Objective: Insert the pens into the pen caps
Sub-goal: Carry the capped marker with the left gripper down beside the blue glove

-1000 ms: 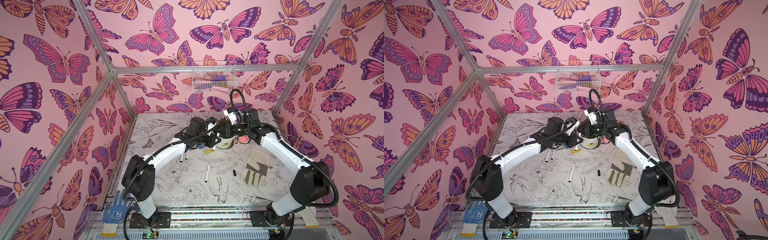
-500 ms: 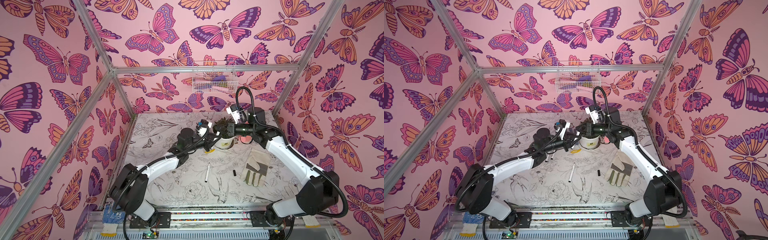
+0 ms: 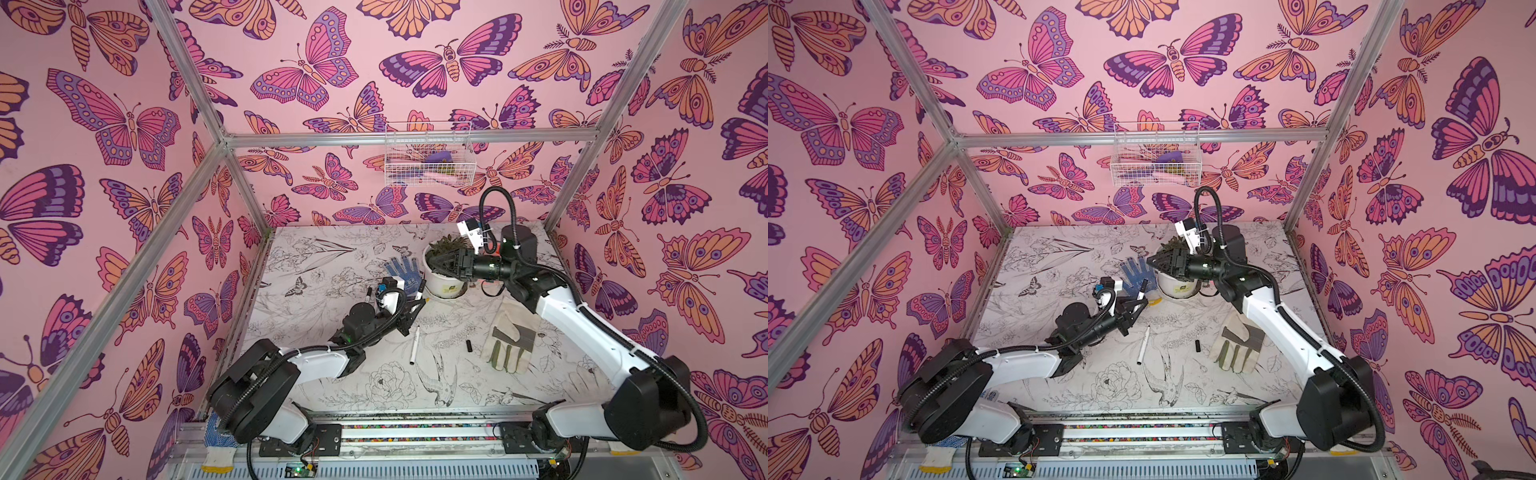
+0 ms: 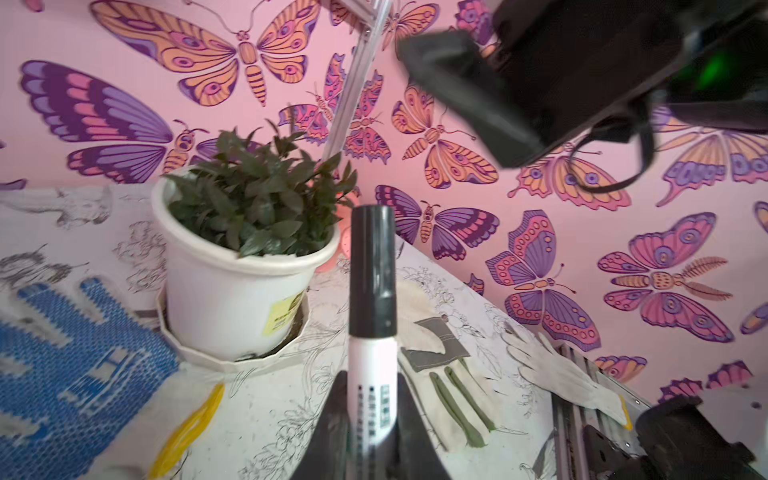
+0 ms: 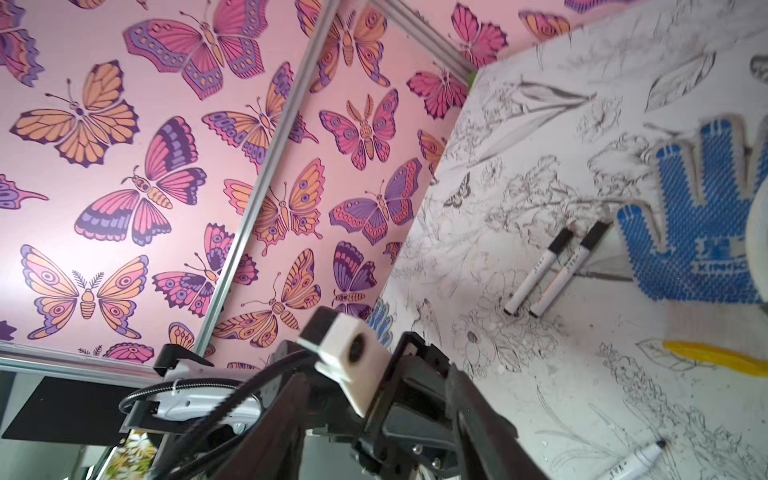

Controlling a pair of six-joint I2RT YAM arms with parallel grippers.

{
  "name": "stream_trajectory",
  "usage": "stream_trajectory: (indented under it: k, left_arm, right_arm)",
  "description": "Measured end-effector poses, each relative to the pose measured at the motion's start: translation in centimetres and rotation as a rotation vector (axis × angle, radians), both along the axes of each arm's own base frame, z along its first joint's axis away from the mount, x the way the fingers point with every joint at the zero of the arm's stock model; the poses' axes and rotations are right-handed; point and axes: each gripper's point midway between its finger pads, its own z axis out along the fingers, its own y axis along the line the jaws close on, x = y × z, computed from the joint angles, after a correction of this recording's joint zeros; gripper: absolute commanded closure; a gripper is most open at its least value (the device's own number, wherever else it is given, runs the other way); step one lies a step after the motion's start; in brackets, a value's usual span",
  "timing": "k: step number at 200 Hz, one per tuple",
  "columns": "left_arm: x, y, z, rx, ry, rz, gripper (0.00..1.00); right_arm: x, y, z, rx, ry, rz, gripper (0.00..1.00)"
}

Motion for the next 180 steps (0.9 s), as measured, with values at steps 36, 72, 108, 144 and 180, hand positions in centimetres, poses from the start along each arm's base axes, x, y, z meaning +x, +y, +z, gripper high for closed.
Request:
stream_trajectory:
  k: [36, 72, 108, 144, 180]
  left_arm:
    - [3.3, 3.5, -3.7, 0.093, 0.130, 0.193, 1.00]
    - [7.1, 4.4, -6.0, 0.247, 0.223, 0.283, 1.00]
    - [9.5, 5.4, -10.4, 0.412, 0.329, 0.335, 1.00]
    - [10.8, 6.0, -14.5, 0.556, 0.396, 0.361, 0.99]
    - [11.7, 6.1, -16.3, 0.637, 0.433, 0.376, 0.88]
  right_arm:
    - [-0.4, -1.1, 1.8, -0.007, -0.077, -0.068, 0.47]
    - [0.0, -1.5, 0.0, -0.068, -0.047, -0.097, 0.49]
    - [0.0, -1.9, -1.6, -0.125, -0.015, -0.108, 0.49]
    - [-0.1, -2.2, -2.6, -0.170, -0.008, -0.116, 0.50]
    - [-0.1, -2.5, -3.4, -0.202, -0.003, -0.126, 0.50]
